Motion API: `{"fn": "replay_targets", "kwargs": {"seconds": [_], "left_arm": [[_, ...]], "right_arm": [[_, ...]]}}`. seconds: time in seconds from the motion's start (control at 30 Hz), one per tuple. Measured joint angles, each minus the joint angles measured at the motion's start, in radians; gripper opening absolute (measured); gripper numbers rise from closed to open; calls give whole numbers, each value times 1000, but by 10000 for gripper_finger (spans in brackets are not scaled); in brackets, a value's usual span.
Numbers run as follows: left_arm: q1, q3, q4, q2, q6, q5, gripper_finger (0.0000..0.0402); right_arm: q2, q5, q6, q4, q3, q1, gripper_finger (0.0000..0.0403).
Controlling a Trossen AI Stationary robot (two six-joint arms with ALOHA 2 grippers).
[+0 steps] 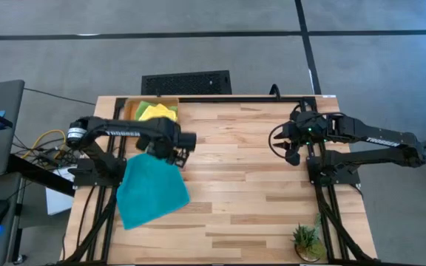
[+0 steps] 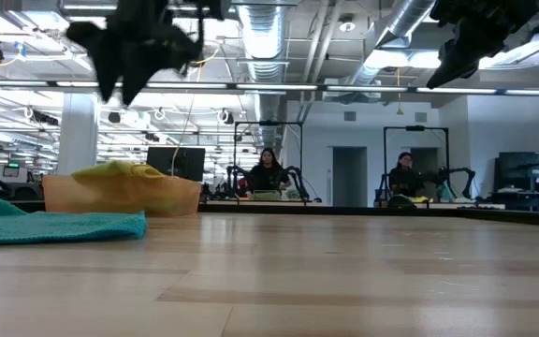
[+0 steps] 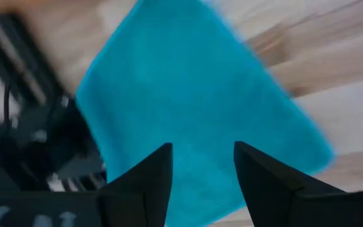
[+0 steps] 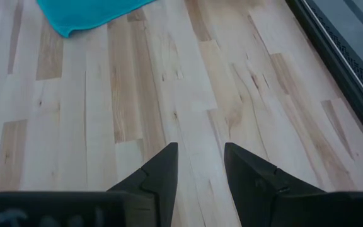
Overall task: Fold microfiber towels
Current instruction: Fold the blue microfiber towel
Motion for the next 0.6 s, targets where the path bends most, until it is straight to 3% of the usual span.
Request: {"fn": "replay_targets", "kwargs": {"seconds": [0.2, 0.47, 0.6], "left_arm": [[-61, -196, 188, 0, -133, 45, 161], [-89, -425, 578, 0, -139, 83, 161], [-89, -487, 690, 0, -130, 73, 161]], "right_arm": [[0, 0, 0, 0, 0, 0, 154], [0, -3, 0, 0, 0, 0, 154], [0, -5, 0, 0, 0, 0, 154]]}}
